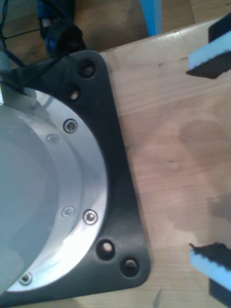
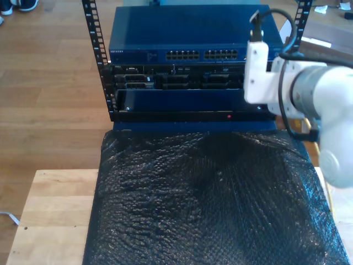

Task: Grab the cable and plug it in

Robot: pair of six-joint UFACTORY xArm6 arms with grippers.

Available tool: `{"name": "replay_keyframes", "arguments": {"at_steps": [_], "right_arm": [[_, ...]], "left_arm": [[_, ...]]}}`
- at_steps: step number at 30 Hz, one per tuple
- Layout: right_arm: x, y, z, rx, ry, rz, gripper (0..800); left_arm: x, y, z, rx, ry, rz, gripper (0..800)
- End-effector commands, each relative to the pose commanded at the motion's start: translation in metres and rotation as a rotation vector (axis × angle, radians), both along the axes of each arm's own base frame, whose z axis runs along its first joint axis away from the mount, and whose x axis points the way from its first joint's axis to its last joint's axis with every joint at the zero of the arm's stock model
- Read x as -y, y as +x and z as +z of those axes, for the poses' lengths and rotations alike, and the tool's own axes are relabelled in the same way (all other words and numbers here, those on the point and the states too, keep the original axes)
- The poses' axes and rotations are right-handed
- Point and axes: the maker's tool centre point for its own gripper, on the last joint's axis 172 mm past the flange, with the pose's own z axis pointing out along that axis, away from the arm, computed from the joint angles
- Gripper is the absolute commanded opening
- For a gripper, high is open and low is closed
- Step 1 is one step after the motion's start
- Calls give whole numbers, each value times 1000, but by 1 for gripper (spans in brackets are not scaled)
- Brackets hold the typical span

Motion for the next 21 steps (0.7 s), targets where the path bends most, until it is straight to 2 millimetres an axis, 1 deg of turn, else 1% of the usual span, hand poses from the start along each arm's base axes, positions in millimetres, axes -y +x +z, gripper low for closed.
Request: {"name": "replay_keyframes", "arguments": {"at_steps": [2,7,10,13,21], "right_arm": [[-2,5,-5,2,2,4,0],[-6,15,-3,77,7,29,0],[1,19,-10,75,-17,32,0],[9,25,-24,51,-19,17,0],[7,32,-19,62,-18,19,0]], "left_arm": [[0,0,0,0,0,0,800],[0,0,0,0,0,0,800],[0,0,0,0,0,0,800],[0,0,0,0,0,0,800],[0,0,0,0,0,0,800]]}}
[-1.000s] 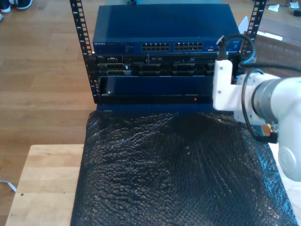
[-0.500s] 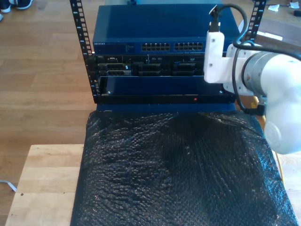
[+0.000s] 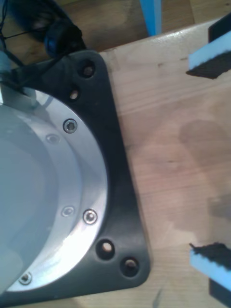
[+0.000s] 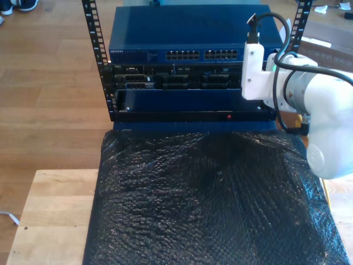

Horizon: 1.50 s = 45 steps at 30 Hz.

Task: Grab the cable and plug it in

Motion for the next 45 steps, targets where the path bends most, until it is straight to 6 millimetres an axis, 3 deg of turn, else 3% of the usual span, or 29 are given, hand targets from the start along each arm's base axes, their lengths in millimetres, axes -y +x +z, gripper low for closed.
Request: {"name": "replay_keyframes", "arguments": {"at_steps": [6,19,25,33,38,45], "right_arm": [[-15,13,12,67,0,40,0],[-24,12,16,99,-40,83,0],[-45,6,10,123,-124,179,0],[-57,25,15,164,-116,200,0],[-89,27,6,175,-100,253,0],[-90,29,9,224,-76,258,0]], "left_arm": [[1,0,0,0,-2,0,800],[1,0,0,0,-2,0,800],[0,0,0,0,0,0,800],[0,0,0,0,2,0,800],[0,0,0,0,0,0,800],[1,0,0,0,-2,0,800]]}}
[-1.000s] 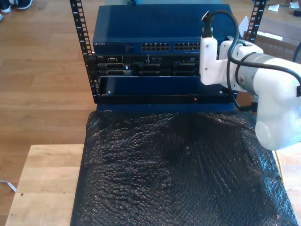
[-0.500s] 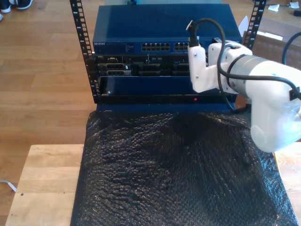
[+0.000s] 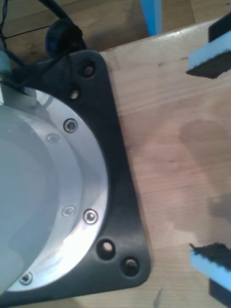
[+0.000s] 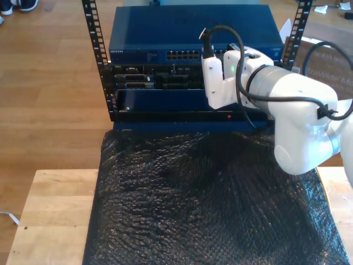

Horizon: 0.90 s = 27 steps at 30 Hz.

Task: Grab the cable and plug it in

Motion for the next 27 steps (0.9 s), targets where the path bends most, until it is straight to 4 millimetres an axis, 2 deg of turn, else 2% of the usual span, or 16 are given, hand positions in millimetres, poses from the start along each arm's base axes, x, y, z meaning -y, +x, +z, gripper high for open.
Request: {"name": "replay_keyframes", "arguments": {"at_steps": [5,9,17,21,24,27], "right_arm": [[22,13,14,49,30,-36,1],[21,22,2,66,54,-31,0],[29,39,16,153,110,-41,0],[39,42,5,133,132,-81,0],[36,43,8,154,165,-98,0],[39,44,-2,178,195,-113,0]], "left_arm": [[0,0,0,0,0,0,800],[0,0,0,0,2,0,800],[0,0,0,0,2,0,800],[0,0,0,0,0,0,800],[-1,0,0,1,3,0,800],[0,0,0,0,2,0,800]]}}
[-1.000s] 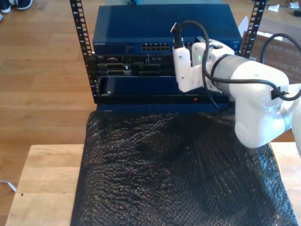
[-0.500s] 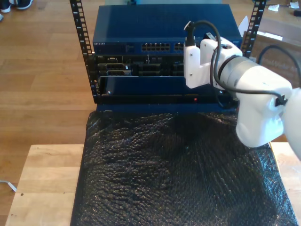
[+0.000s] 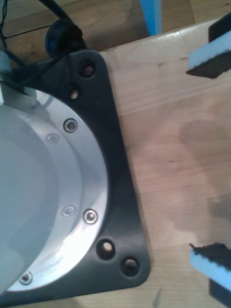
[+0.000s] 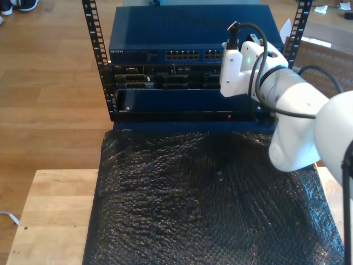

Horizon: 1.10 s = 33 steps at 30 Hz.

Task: Grab the cable and plug it in

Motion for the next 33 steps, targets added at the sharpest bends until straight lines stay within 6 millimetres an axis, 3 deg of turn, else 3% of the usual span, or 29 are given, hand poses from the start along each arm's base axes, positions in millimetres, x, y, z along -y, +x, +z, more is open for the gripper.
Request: {"name": "replay_keyframes", "arguments": {"at_steps": [20,26,33], "right_arm": [[12,4,-16,149,-43,-195,0],[14,7,-32,164,-28,-238,0],[22,18,-36,210,-43,-294,0]], "left_arm": [[0,0,0,0,-2,2,800],[0,0,0,0,-2,0,800],[0,0,0,0,0,0,800]]}}
